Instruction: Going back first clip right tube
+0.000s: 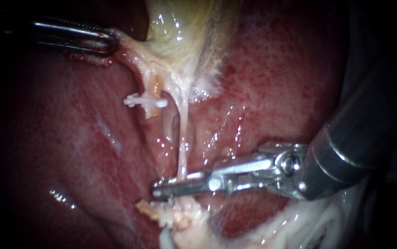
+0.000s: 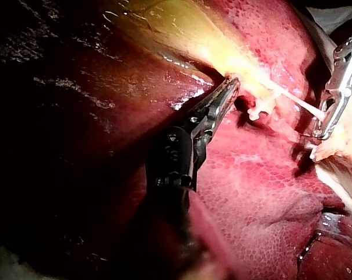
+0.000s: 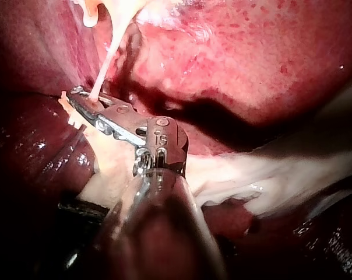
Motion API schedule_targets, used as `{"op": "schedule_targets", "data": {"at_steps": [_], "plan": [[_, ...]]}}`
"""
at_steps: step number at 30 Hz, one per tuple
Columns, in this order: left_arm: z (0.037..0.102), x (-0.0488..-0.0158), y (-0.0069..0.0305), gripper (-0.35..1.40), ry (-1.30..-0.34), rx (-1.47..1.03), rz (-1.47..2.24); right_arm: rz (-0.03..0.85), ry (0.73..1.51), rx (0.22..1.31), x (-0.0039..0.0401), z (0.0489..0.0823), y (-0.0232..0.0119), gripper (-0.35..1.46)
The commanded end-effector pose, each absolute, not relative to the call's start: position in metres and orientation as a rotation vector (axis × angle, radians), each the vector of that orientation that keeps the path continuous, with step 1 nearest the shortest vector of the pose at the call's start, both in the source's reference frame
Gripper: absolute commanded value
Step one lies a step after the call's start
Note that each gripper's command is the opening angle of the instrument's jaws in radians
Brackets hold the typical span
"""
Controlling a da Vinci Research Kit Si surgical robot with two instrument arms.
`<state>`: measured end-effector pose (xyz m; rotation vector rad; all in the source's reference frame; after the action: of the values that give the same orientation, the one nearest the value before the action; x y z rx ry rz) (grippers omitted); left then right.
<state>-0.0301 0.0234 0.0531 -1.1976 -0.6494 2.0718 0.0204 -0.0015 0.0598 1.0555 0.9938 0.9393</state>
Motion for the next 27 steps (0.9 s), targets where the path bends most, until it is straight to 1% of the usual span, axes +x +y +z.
{"op": "schedule_targets", "data": {"at_steps": [1, 3, 5, 6, 11, 14, 18, 23, 26, 27], "plan": [[0.0531, -0.0301, 0.0234, -0.35, -0.649, -1.197, 2.072, 0.927, 1.002, 1.055, 0.0203, 0.0598, -0.0015, -0.35], [0.0531, -0.0301, 0.0234, -0.35, -0.649, -1.197, 2.073, 0.892, 1.043, 1.033, 0.0205, 0.0600, -0.0015, 0.00], [0.0531, -0.0301, 0.0233, -0.35, -0.649, -1.197, 2.073, 0.879, 1.051, 1.019, 0.0210, 0.0606, -0.0016, 0.35], [0.0531, -0.0301, 0.0233, -0.35, -0.649, -1.197, 2.073, 0.874, 1.054, 1.014, 0.0211, 0.0609, -0.0016, 0.39], [0.0531, -0.0300, 0.0233, -0.35, -0.649, -1.198, 2.073, 0.855, 1.063, 0.990, 0.0214, 0.0633, -0.0023, 0.48], [0.0532, -0.0300, 0.0233, -0.35, -0.648, -1.198, 2.073, 0.827, 1.084, 0.941, 0.0213, 0.0648, -0.0024, 0.49], [0.0531, -0.0300, 0.0232, -0.35, -0.648, -1.198, 2.073, 0.749, 1.109, 0.855, 0.0204, 0.0662, -0.0018, 0.50], [0.0531, -0.0299, 0.0232, -0.35, -0.649, -1.198, 2.073, 0.655, 1.115, 0.767, 0.0193, 0.0659, -0.0015, 0.50], [0.0531, -0.0299, 0.0232, -0.35, -0.649, -1.198, 2.073, 0.583, 1.140, 0.722, 0.0185, 0.0652, -0.0013, 0.50], [0.0531, -0.0299, 0.0232, -0.35, -0.649, -1.198, 2.073, 0.575, 1.143, 0.714, 0.0184, 0.0650, -0.0013, 0.50]]}}
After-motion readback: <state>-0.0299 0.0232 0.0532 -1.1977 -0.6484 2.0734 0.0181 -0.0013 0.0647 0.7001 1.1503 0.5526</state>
